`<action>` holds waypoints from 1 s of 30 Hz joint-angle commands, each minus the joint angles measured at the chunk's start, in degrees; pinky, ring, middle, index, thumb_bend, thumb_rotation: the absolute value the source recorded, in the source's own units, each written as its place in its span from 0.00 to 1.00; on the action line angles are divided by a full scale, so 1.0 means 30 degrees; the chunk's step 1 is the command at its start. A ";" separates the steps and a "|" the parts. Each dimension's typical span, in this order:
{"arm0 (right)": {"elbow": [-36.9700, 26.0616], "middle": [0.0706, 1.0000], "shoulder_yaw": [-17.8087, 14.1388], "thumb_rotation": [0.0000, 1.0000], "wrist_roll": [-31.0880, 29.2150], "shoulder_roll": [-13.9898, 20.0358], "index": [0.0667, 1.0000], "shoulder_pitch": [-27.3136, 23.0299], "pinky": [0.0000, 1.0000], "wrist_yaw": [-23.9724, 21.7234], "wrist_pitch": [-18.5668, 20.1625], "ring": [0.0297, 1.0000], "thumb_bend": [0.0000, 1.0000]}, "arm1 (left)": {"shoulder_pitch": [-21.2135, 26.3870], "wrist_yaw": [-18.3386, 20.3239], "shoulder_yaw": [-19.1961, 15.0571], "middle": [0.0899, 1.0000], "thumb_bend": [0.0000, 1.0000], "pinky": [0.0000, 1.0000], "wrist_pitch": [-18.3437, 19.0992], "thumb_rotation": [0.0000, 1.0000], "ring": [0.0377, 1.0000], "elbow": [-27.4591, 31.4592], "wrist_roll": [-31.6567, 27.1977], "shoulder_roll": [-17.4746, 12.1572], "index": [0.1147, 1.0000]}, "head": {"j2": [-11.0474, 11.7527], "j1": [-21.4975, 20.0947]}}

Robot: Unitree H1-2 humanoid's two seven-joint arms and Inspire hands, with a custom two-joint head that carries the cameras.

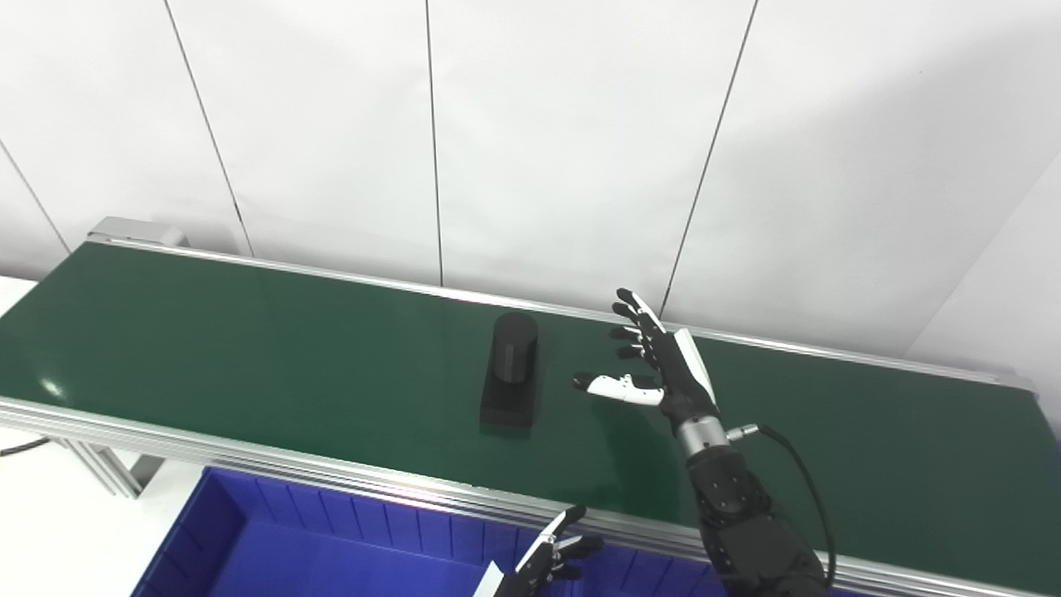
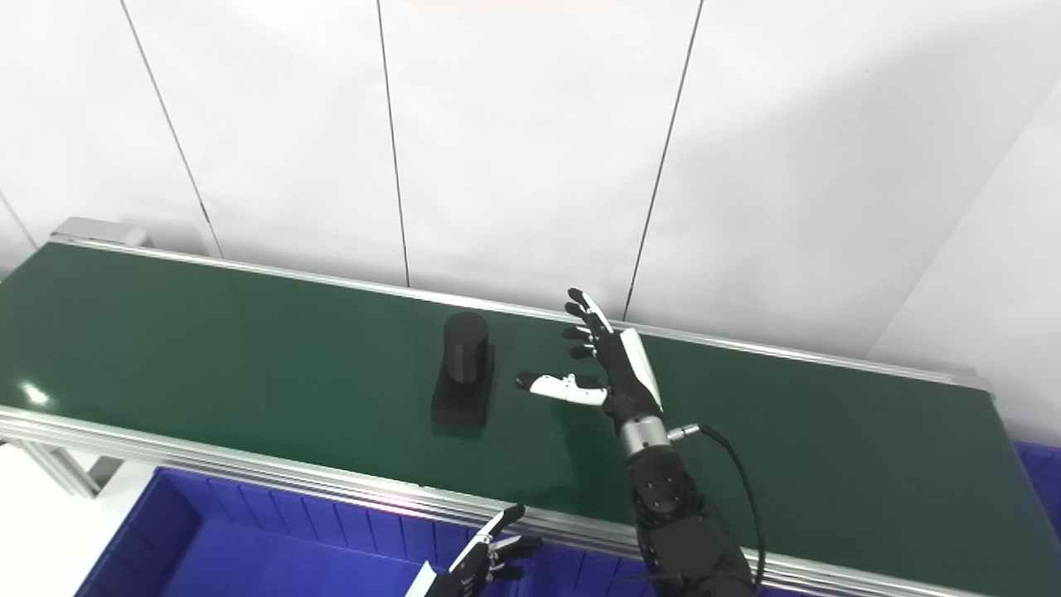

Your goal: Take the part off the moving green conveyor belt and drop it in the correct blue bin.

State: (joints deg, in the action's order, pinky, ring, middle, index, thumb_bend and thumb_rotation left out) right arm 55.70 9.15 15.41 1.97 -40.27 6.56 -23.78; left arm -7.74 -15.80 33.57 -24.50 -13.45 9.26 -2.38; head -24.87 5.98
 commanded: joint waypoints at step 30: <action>0.2198 0.65 0.0584 0.28 0.0970 -0.1316 0.70 -0.2465 0.46 0.1648 0.0864 0.53 0.95 | 0.0319 -0.2261 0.1699 0.77 0.90 0.72 -0.0808 0.92 0.80 0.1329 0.0790 0.0256 0.93 | -0.0277 0.0401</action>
State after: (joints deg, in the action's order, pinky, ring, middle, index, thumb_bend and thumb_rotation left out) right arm 62.85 10.97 18.60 -1.30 -44.73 10.24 -21.39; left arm -6.37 -22.16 37.30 -24.49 -11.62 11.10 -3.29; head -25.66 7.12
